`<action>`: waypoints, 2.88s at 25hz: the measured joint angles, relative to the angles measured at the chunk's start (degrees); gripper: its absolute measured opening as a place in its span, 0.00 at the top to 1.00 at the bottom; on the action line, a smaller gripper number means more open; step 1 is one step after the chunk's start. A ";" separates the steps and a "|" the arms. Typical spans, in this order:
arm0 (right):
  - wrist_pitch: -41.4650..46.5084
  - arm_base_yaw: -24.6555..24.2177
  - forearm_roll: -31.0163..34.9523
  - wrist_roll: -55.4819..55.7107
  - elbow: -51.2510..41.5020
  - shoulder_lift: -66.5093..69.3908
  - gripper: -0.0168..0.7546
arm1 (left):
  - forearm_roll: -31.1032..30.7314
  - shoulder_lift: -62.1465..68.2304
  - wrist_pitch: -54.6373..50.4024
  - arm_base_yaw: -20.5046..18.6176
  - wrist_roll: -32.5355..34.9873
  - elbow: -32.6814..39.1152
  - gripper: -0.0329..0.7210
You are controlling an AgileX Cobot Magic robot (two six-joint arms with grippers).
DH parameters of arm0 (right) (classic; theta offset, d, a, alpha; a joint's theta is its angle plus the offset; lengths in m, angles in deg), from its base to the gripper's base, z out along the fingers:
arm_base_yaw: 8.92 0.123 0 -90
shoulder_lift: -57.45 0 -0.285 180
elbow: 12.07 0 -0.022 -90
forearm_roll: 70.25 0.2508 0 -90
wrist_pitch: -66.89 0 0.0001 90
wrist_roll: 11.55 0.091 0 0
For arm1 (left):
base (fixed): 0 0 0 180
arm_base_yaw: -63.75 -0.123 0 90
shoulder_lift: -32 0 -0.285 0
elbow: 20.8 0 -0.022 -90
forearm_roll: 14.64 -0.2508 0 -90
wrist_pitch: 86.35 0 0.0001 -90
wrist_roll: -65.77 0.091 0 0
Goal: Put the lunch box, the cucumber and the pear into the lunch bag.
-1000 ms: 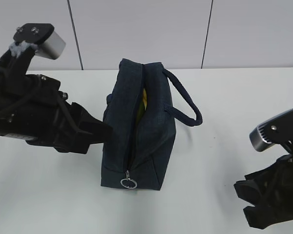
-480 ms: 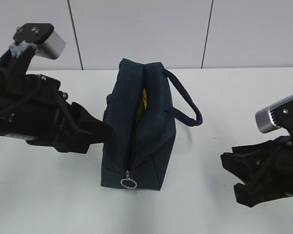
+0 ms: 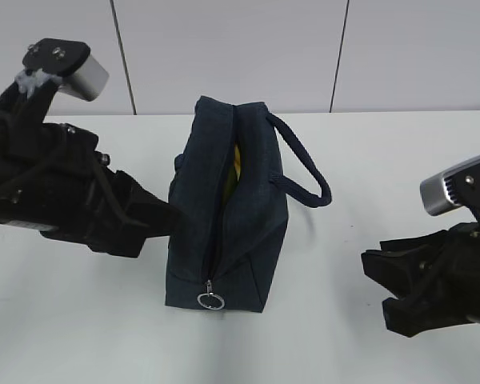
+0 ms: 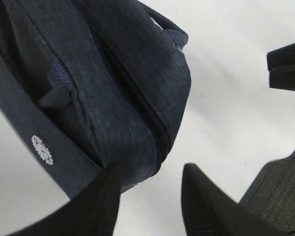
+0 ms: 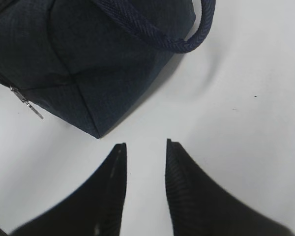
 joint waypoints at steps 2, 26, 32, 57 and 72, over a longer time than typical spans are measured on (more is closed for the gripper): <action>-0.45 0.00 0.00 0.03 0.00 0.40 0.68 | -0.60 0.00 0.06 0.00 0.00 0.00 0.62; -24.17 0.00 -16.70 7.33 0.00 20.46 0.61 | -4.55 0.00 -1.30 0.00 2.56 0.00 0.41; -28.00 0.00 -21.50 7.70 0.00 23.08 0.65 | -3.36 3.94 0.52 0.00 2.61 0.00 0.41; -30.07 0.00 -24.26 7.82 0.00 23.77 0.66 | -1.86 12.34 13.29 0.08 2.72 -1.61 0.67; -35.36 0.00 -36.48 9.21 0.00 24.50 0.66 | -1.79 12.36 12.88 0.08 2.72 -1.61 0.95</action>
